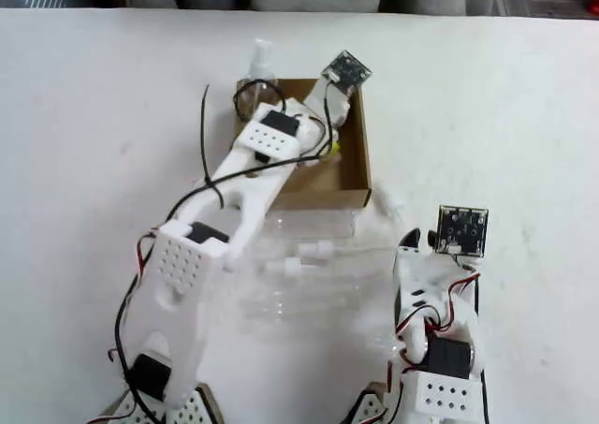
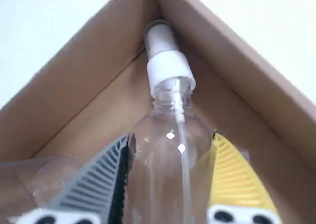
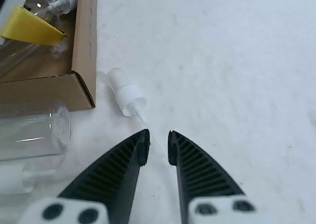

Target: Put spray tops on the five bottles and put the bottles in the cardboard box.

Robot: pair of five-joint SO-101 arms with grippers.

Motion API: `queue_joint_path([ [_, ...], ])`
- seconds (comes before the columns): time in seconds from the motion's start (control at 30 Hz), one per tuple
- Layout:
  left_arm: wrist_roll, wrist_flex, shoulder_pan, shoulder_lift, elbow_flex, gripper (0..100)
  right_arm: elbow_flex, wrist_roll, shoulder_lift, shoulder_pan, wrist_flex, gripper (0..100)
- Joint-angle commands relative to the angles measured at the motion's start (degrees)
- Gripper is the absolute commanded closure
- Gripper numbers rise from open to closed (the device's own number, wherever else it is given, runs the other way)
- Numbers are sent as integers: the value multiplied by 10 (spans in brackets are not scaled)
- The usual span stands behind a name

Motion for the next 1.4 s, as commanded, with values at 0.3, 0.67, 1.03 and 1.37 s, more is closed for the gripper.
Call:
queue_joint_path([
  [0.3, 72, 8, -5, -27, -61, 980, 4, 6, 0, -3, 2, 947],
  [0.67, 74, 54, 0, -71, -60, 980, 4, 6, 0, -4, 2, 947],
  [1.03, 74, 81, 0, -127, -60, 980, 4, 6, 0, -4, 1, 947],
  [1.37, 109, 81, -4, -132, -62, 980, 4, 6, 0, -4, 0, 947],
])
